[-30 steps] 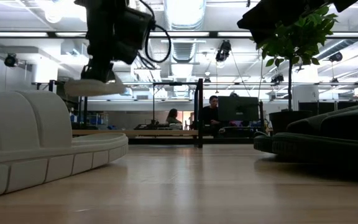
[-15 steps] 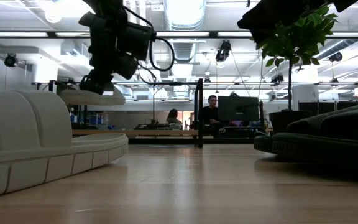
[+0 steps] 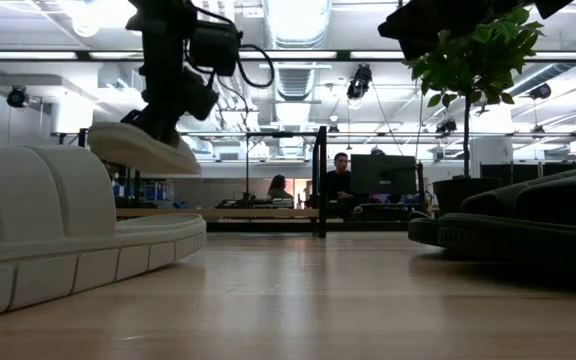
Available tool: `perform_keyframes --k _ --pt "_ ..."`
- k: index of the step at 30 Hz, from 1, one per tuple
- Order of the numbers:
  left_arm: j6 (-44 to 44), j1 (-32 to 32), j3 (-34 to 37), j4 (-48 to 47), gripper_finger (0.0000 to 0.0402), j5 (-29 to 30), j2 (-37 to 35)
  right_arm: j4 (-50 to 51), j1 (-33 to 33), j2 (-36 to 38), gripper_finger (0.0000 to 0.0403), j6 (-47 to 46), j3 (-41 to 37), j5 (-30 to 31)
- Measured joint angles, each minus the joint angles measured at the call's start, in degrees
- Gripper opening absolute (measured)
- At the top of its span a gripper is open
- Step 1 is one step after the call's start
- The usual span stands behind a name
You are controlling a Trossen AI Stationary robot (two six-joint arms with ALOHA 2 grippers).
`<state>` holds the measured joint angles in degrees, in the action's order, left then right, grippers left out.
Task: Pick and place slides into the shelf
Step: Put the left gray slides on the shelf
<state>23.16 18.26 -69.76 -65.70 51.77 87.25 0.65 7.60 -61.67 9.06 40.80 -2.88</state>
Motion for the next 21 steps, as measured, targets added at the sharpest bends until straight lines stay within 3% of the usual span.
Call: perform_keyframes --k 6,21 --pt "1.58 2.80 1.81 9.52 0.0000 0.12 -3.23 -0.02 0.00 0.00 0.0074 5.90 0.00 0.01" --pt "11.91 11.32 13.28 26.74 0.0000 1.60 -4.11 -0.07 -0.15 0.00 0.0072 7.05 0.00 2.17"
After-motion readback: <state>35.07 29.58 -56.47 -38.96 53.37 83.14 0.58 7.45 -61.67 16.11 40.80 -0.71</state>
